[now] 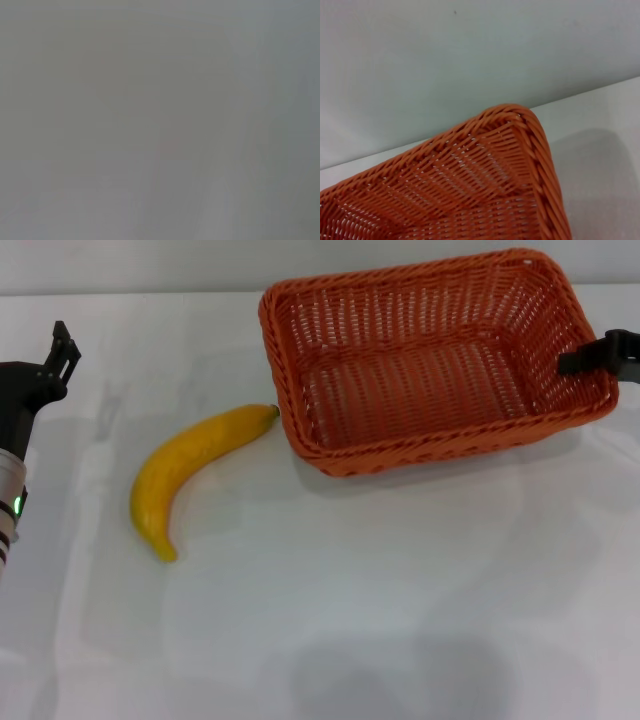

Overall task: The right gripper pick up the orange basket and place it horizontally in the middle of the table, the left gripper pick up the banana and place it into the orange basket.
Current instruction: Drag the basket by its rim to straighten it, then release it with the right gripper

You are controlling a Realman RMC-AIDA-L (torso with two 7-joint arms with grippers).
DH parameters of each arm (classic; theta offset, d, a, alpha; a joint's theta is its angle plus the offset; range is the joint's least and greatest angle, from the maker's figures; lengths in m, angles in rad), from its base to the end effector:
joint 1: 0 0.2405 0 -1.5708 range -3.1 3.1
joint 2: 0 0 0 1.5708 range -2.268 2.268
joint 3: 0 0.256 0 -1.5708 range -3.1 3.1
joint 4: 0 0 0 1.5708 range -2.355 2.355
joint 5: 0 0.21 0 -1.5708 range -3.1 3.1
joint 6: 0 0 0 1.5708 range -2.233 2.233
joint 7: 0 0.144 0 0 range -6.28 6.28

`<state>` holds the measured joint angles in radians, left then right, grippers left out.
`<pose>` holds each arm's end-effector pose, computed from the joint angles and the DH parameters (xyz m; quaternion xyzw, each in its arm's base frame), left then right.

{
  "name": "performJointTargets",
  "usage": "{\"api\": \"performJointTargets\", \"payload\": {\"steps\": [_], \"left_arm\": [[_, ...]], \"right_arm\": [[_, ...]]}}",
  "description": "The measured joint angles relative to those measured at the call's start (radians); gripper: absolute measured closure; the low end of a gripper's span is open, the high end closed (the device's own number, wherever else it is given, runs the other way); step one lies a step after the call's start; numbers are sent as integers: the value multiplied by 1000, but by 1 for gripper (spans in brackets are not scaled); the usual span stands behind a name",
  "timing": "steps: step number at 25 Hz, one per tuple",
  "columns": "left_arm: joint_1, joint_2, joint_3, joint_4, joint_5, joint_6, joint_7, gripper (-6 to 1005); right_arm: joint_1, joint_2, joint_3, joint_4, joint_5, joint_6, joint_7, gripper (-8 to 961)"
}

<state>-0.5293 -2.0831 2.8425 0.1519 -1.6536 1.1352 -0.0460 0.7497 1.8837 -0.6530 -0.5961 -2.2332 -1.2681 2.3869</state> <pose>-0.3319 0.3485 -0.0088 -0.6400 -0.2742 -0.2796 0.6612 0.2666 0.4257 0.0744 -0.7654 0.5837 0.1781 0.2042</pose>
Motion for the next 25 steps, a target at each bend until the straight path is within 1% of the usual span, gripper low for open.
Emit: {"api": "performJointTargets", "payload": {"steps": [5, 8, 25], "left_arm": [[0, 1, 0, -1, 0, 0, 0, 137], [0, 1, 0, -1, 0, 0, 0, 137], [-4, 3, 0, -12, 0, -1, 0, 138]], "right_arm": [[-3, 17, -2, -26, 0, 10, -13, 794], [-5, 21, 3, -38, 0, 11, -15, 792], [-6, 25, 4, -39, 12, 29, -22, 780]]}}
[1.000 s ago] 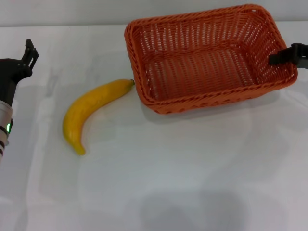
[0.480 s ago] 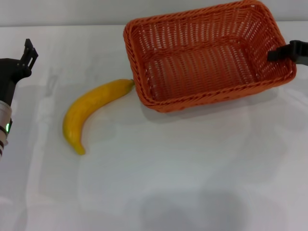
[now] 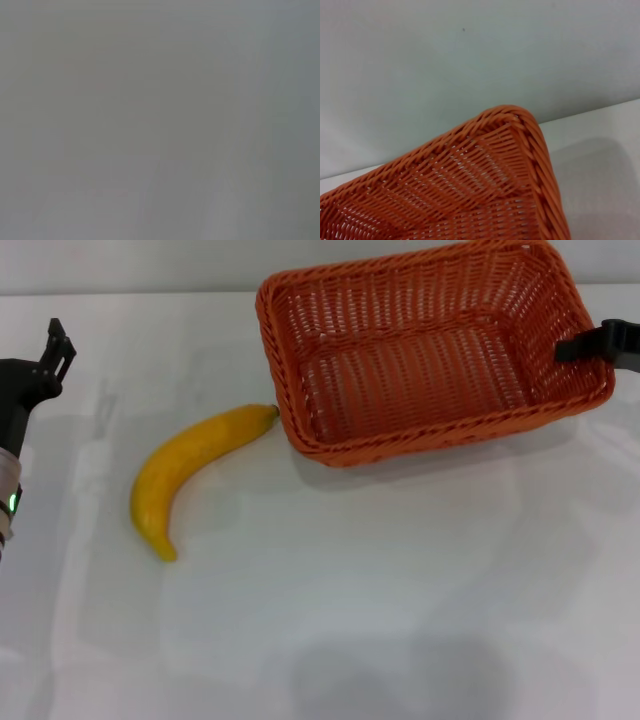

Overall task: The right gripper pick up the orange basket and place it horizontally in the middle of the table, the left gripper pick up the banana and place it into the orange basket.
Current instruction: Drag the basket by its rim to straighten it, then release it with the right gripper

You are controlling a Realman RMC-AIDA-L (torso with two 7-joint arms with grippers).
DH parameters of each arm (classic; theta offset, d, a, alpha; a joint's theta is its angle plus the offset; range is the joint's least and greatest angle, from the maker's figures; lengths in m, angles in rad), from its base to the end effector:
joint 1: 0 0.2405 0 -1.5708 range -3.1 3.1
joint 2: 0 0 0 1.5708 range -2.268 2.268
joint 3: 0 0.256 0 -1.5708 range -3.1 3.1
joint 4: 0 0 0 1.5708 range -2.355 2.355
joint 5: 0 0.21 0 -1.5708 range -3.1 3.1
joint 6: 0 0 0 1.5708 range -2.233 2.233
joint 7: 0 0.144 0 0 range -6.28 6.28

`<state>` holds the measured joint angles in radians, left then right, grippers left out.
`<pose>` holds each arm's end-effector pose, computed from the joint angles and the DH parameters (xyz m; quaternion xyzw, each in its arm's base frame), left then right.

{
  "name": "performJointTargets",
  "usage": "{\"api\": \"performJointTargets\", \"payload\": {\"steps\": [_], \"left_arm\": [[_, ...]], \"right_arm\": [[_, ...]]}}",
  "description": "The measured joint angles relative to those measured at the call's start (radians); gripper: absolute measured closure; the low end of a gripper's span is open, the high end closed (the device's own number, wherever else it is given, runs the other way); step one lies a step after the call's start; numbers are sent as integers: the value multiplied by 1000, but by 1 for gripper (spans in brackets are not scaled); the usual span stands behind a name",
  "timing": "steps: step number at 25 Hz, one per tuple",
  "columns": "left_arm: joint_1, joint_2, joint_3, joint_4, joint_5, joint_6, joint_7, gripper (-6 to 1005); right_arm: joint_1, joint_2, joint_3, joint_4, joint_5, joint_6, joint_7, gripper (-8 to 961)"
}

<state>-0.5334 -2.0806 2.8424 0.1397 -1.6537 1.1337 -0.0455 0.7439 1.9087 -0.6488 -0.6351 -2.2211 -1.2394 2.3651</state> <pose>-0.3332 0.3503 -0.0052 -0.6402 -0.2691 -0.2758 0.6646 0.2623 0.4294 0.0738 -0.7695 0.5682 0.1904 0.2210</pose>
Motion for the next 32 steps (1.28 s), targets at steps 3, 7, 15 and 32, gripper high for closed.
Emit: {"api": "performJointTargets", "payload": {"steps": [3, 7, 15, 32], "left_arm": [[0, 0, 0, 0, 0, 0, 0, 137], [0, -1, 0, 0, 0, 0, -1, 137], [1, -1, 0, 0, 0, 0, -1, 138], [4, -1, 0, 0, 0, 0, -1, 138]], "right_arm": [[0, 1, 1, 0, 1, 0, -1, 777], [-6, 2, -2, 0, 15, 0, -1, 775], [-24, 9, -9, -20, 29, -6, -3, 771], [-28, 20, -5, -25, 46, -8, -24, 705]]}}
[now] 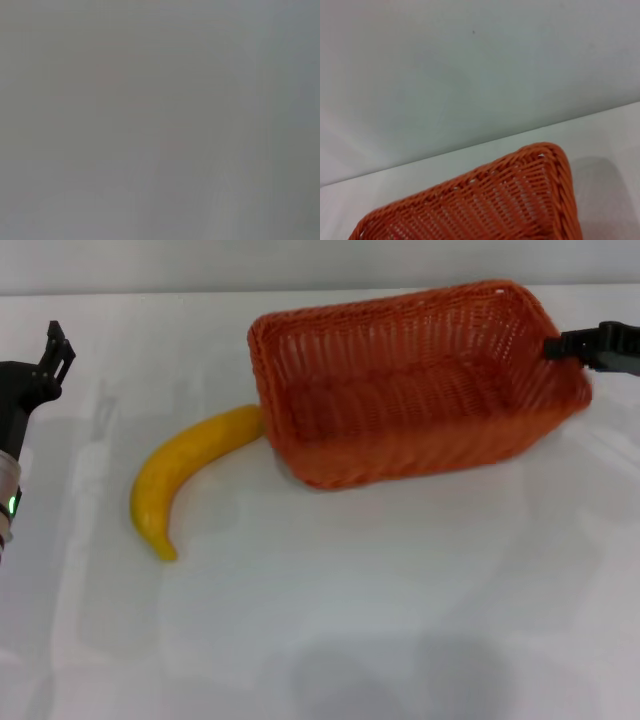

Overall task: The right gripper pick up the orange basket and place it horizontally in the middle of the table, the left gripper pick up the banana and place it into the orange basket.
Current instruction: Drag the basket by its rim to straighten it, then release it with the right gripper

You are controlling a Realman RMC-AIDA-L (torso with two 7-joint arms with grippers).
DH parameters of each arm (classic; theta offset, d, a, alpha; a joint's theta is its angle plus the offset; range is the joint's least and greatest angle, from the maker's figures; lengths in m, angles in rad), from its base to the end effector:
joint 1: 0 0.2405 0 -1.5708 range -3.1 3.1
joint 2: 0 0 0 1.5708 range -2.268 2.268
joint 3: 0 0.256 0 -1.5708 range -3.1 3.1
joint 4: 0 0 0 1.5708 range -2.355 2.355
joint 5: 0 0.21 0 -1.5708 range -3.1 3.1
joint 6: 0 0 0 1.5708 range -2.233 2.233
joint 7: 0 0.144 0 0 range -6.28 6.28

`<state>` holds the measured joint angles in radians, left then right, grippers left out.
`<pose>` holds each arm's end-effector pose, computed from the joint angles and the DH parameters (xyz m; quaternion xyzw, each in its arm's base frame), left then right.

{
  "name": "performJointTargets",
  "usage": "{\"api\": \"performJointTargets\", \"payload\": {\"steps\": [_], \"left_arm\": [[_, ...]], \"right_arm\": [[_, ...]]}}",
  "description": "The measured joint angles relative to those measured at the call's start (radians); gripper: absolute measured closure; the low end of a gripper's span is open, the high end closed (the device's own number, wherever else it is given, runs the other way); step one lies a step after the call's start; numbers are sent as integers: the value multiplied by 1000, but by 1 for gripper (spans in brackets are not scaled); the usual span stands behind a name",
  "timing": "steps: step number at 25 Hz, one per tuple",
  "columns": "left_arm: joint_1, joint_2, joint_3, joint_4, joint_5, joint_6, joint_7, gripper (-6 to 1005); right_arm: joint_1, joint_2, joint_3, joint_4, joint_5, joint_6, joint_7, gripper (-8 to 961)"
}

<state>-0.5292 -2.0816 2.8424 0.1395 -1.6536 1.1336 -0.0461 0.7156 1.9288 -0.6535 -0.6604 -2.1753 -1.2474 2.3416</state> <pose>-0.3345 0.3488 -0.0056 -0.6397 -0.2710 -0.2747 0.6648 0.2627 0.4236 0.0705 -0.7698 0.5632 0.2084 0.2164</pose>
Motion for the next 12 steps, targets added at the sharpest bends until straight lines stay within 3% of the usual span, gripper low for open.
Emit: {"api": "performJointTargets", "payload": {"steps": [12], "left_arm": [[-1, 2, -1, -1, 0, 0, 0, 137]], "right_arm": [[-35, 3, 4, -14, 72, 16, -88, 233]]}}
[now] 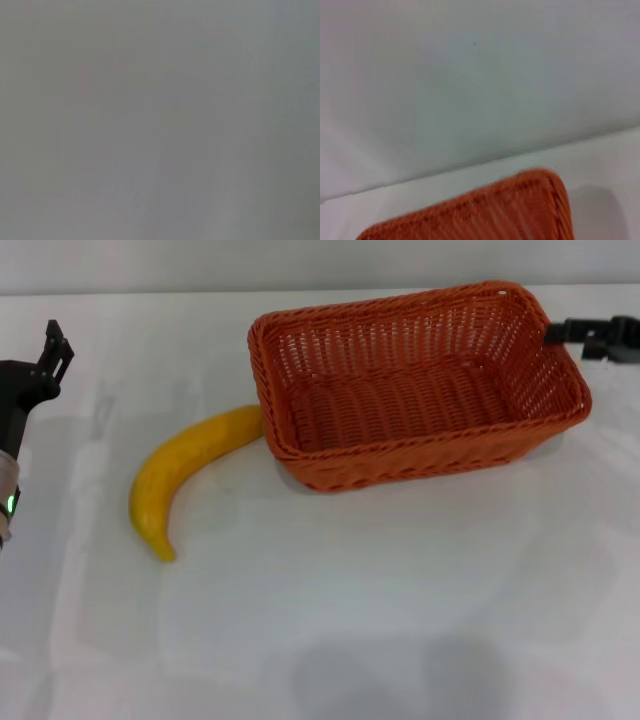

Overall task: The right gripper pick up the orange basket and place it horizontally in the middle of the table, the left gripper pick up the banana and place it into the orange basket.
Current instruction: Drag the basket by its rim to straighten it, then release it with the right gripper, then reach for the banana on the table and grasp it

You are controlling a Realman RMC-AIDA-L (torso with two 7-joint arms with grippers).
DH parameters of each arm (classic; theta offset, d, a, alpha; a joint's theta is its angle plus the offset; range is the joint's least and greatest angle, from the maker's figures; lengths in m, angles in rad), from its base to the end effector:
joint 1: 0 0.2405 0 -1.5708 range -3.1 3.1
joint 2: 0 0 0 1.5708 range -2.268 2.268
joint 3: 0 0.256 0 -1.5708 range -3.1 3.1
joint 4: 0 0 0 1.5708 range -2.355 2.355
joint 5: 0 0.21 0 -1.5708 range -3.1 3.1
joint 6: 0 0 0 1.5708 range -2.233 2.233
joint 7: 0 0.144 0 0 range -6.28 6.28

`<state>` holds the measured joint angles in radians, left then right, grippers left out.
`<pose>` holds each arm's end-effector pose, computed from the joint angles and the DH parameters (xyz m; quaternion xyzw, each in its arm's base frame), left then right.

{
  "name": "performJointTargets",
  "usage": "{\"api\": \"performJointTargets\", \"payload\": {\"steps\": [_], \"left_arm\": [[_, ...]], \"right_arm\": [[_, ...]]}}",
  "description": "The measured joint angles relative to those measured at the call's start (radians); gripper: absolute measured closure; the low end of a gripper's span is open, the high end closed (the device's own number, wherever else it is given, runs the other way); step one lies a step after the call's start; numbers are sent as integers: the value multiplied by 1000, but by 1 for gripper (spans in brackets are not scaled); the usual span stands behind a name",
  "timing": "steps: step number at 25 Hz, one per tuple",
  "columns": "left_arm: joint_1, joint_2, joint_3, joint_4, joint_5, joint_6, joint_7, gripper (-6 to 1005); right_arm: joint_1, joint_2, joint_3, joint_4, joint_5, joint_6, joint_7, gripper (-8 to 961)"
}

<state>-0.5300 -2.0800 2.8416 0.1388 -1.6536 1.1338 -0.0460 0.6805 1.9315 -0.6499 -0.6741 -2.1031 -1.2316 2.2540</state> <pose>-0.3347 0.3493 -0.0046 -0.6394 -0.2700 -0.2745 0.6656 0.2686 0.4207 0.0774 -0.7757 0.5374 0.2329 0.2351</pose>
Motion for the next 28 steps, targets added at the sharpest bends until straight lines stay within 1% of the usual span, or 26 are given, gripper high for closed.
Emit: {"api": "performJointTargets", "payload": {"steps": [3, 6, 8, 9, 11, 14, 15, 17, 19, 22, 24, 26, 28], "left_arm": [[-2, 0, -12, -1, 0, 6, 0, 137], [-2, 0, -37, -1, 0, 12, -1, 137], [-2, 0, -47, -1, -1, 13, -4, 137], [-2, 0, -49, -1, 0, 14, -5, 137], [-3, -1, -50, 0, 0, 26, -22, 137], [-3, -2, -51, 2, 0, 60, -73, 137], [-4, -2, -51, 3, 0, 73, -106, 137], [-5, -1, -51, 5, 0, 83, -158, 137], [-5, 0, -52, 0, 1, 99, -254, 138], [0, 1, -49, -16, 6, 136, -436, 138], [3, 2, -44, -29, 14, 176, -563, 137], [9, 2, -38, -52, 37, 236, -694, 137], [15, 3, -37, -89, 78, 334, -856, 138]], "right_arm": [[-17, 0, 0, -38, 59, 3, -68, 97], [-32, 2, -1, -92, 118, 6, -144, 99], [-42, 9, -1, -125, 179, 5, -230, 100], [-48, 15, -3, -142, 226, 1, -293, 100], [-63, 32, -8, -172, 313, -9, -417, 102], [-102, 72, -12, -242, 447, -58, -636, 103], [-119, 79, -17, -260, 498, -87, -705, 104], [-153, 81, -40, -273, 606, -152, -809, 105], [-187, 78, -74, -274, 720, -236, -905, 107], [-232, 80, -95, -263, 843, -356, -1039, 110], [-270, 80, -121, -198, 975, -488, -1177, 110], [-274, 79, -124, -183, 990, -507, -1192, 110], [-287, 78, -124, -165, 1001, -531, -1198, 110]]}}
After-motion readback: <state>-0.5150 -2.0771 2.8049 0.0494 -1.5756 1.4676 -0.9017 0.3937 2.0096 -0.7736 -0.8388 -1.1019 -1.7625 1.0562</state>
